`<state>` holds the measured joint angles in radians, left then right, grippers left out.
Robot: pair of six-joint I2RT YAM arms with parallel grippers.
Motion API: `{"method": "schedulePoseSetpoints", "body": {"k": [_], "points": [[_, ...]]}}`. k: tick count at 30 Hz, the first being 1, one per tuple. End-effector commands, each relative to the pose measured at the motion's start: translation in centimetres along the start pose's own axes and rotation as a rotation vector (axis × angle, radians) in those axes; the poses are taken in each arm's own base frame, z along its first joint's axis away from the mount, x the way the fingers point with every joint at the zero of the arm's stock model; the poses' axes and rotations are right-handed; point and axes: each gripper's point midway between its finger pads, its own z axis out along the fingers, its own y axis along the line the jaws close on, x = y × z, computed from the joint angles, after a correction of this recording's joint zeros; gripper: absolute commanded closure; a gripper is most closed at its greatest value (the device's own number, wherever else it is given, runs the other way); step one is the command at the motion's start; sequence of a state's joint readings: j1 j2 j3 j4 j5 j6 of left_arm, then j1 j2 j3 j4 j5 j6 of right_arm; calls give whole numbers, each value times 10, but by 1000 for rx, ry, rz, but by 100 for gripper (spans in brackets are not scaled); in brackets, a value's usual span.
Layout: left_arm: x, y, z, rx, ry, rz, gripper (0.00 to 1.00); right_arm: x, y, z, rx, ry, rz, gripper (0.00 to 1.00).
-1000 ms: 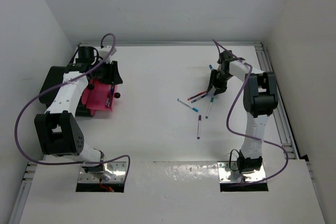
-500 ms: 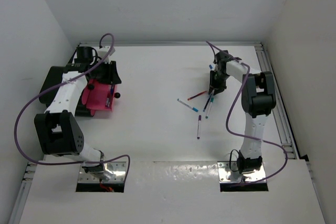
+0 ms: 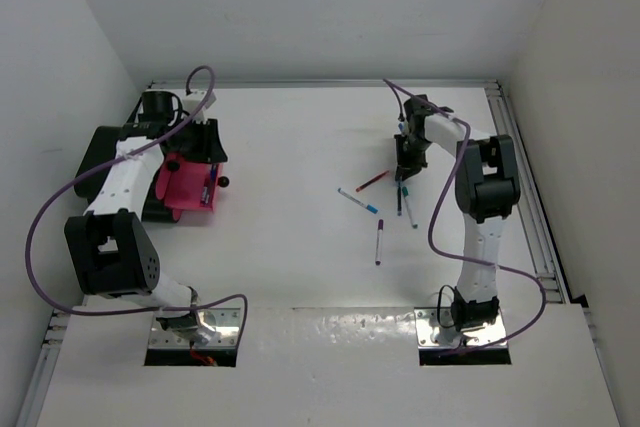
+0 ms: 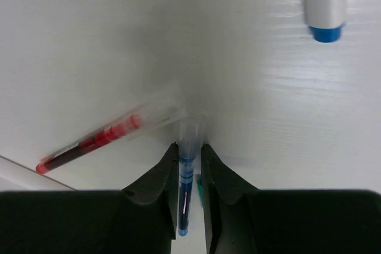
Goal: Sort the stationery into containers
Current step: Pick up the pen from the center of the board.
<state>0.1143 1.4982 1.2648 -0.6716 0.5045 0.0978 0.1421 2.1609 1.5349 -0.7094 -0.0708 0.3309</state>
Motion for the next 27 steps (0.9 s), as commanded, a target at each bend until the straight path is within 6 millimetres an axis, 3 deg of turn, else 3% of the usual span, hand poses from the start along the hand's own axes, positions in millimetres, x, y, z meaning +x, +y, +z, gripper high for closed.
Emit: {"method": "schedulePoseSetpoints", "body": {"k": [1, 9, 12, 17, 21, 24, 27], "points": [[0, 7, -6, -9, -12, 5, 54, 12, 18, 20, -41, 52, -30, 87], [0, 8, -6, -2, -13, -6, 54, 21, 22, 12, -49, 64, 5, 100], [-3, 6, -7, 7, -24, -4, 54, 20, 31, 0, -91, 51, 15, 100], [-13, -10, -16, 79, -76, 22, 54, 3, 57, -40, -224, -24, -7, 100], [-33, -36, -33, 204, -182, 78, 52, -9, 78, -78, -383, -76, -14, 100], [-45, -62, -52, 303, -256, 134, 48, -20, 82, -108, -469, -116, 13, 100], [-43, -103, -62, 468, -290, 150, 41, -28, 96, -140, -543, -166, 27, 100]]}}
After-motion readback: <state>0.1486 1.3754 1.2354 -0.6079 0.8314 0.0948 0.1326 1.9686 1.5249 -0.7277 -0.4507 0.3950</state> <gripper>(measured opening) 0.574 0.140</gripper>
